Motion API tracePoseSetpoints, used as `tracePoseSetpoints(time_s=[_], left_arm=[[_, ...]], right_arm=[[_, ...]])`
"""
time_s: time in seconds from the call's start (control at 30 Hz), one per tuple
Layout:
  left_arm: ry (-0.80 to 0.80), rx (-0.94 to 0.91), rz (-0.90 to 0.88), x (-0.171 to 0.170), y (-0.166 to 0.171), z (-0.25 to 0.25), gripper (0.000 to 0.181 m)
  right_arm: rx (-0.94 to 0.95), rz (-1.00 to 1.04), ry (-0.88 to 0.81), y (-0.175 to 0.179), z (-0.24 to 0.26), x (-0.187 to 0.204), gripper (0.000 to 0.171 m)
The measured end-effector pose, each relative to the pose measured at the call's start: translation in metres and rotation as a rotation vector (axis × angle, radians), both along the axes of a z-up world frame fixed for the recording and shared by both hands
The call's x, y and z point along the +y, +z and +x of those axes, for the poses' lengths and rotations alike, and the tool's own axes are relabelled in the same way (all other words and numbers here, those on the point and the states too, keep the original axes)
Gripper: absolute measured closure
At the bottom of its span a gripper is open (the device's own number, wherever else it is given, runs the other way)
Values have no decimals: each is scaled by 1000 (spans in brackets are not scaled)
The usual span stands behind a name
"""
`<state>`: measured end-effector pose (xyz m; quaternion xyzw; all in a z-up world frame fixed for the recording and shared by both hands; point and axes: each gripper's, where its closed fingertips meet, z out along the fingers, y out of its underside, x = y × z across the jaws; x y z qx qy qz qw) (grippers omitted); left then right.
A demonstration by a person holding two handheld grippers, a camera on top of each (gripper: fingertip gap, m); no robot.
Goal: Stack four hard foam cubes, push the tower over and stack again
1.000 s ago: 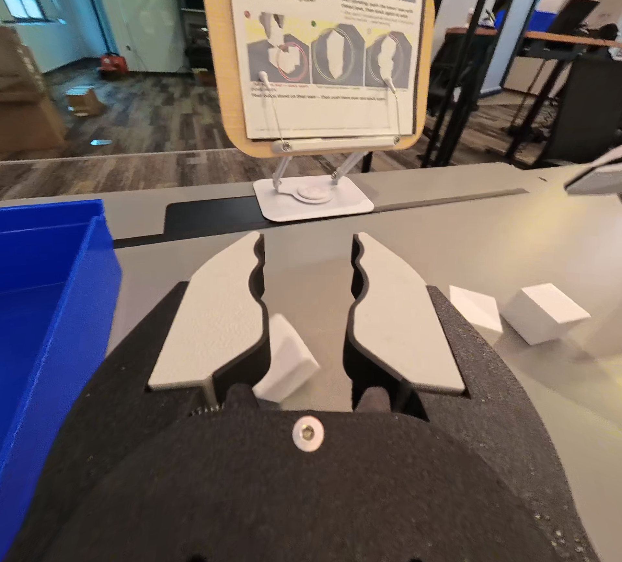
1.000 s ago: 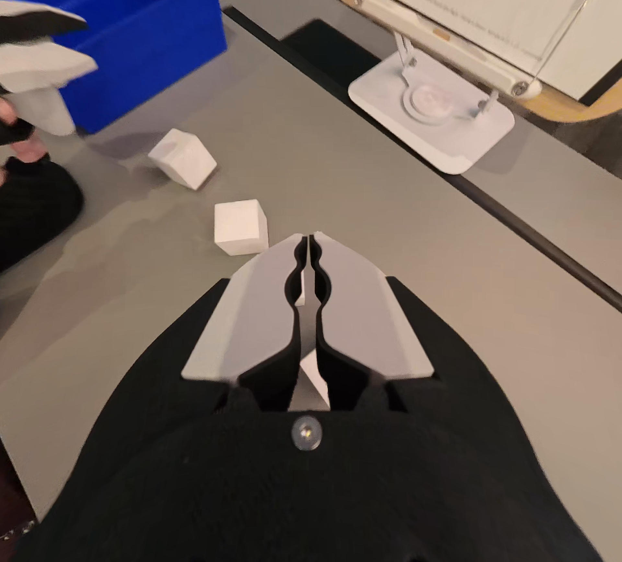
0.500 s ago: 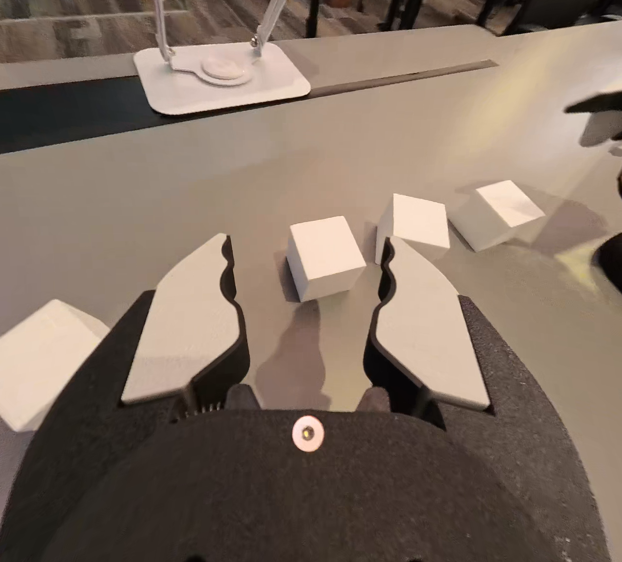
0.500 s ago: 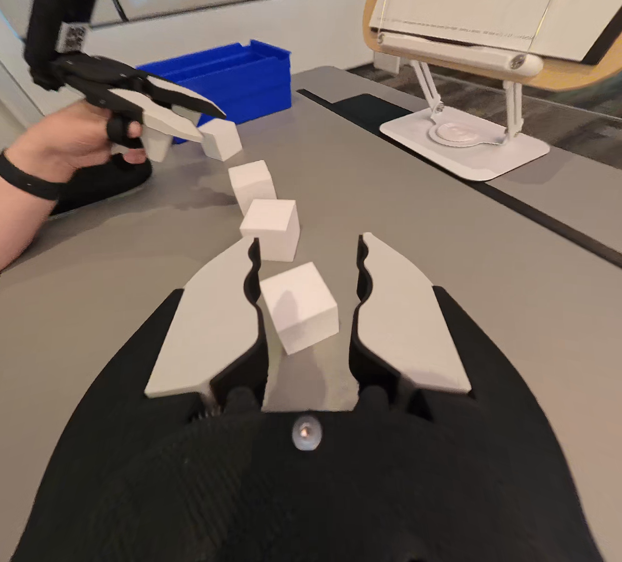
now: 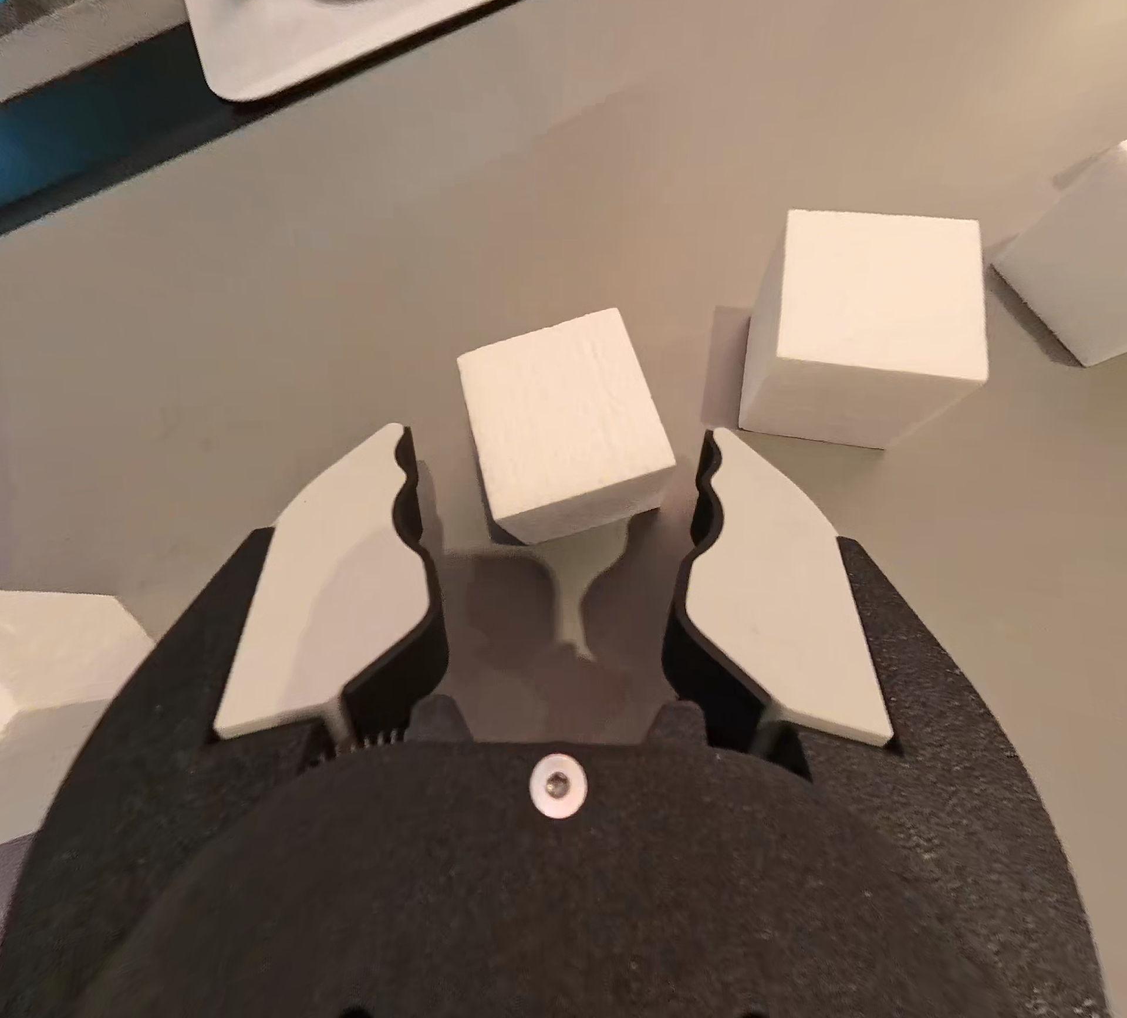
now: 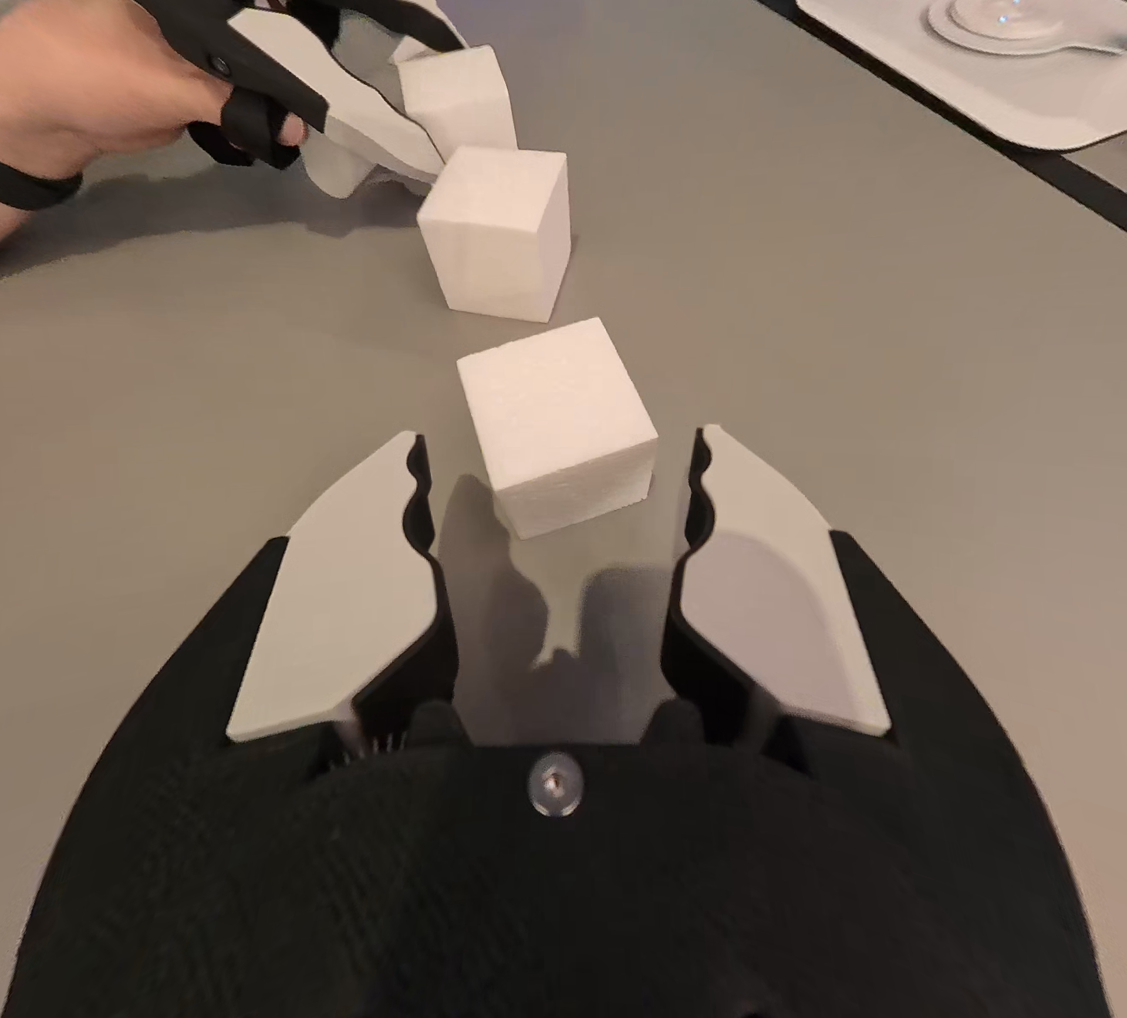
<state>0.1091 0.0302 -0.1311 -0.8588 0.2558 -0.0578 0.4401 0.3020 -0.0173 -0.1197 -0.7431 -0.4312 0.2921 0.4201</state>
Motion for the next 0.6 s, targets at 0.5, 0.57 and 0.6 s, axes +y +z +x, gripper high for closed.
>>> tracePoseSetpoints(time_s=[0.5,0.57,0.6], left_arm=[[-39,-41,-62,3,-12,4,115],[-43,-77,-72,1,-8,6,115],[-41,-78,-64,1,-7,5,115]], right_arm=[[-25,-16,-10,-10,-7,5,87],[-29,-15,-11,-10,-8,6,87],[-27,-12,-11,-10,-9,7,88]])
